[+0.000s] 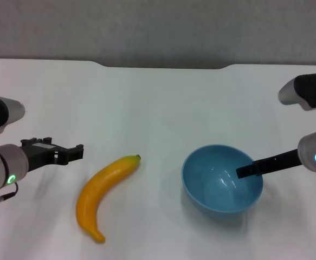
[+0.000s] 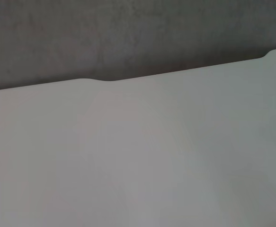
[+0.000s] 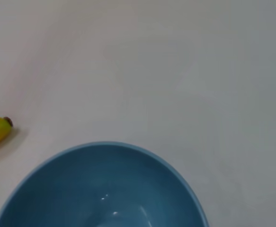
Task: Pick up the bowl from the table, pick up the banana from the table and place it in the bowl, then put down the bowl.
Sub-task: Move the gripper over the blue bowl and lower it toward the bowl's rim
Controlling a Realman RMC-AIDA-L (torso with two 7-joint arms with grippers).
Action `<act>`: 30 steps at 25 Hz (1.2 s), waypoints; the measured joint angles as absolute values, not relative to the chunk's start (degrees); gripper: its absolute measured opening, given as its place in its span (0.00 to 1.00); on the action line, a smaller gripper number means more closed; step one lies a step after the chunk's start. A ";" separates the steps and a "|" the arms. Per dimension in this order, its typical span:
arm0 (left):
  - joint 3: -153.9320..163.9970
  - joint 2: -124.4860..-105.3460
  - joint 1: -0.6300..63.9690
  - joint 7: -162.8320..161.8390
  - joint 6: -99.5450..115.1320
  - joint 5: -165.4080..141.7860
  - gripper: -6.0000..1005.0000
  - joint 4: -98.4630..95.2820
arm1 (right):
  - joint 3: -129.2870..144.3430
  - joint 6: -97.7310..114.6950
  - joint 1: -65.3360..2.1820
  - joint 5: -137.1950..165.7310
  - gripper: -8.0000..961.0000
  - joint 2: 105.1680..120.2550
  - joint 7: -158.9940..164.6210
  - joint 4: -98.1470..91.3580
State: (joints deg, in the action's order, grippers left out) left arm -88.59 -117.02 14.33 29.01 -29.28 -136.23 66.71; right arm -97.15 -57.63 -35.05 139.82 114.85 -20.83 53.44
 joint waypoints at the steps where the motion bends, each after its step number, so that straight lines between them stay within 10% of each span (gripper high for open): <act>1: -88.41 -117.01 14.33 29.01 -29.16 -136.23 0.87 66.71 | -96.87 -57.02 -35.37 139.80 0.91 114.86 -21.11 52.56; 23: -86.31 -116.98 14.00 28.78 -26.44 -136.16 0.87 65.61 | -89.70 -52.24 -37.79 137.25 0.77 114.79 -23.73 47.31; 30: -86.31 -116.98 14.01 28.74 -26.30 -136.14 0.87 65.61 | -89.42 -52.03 -37.66 137.55 0.42 114.72 -23.95 47.56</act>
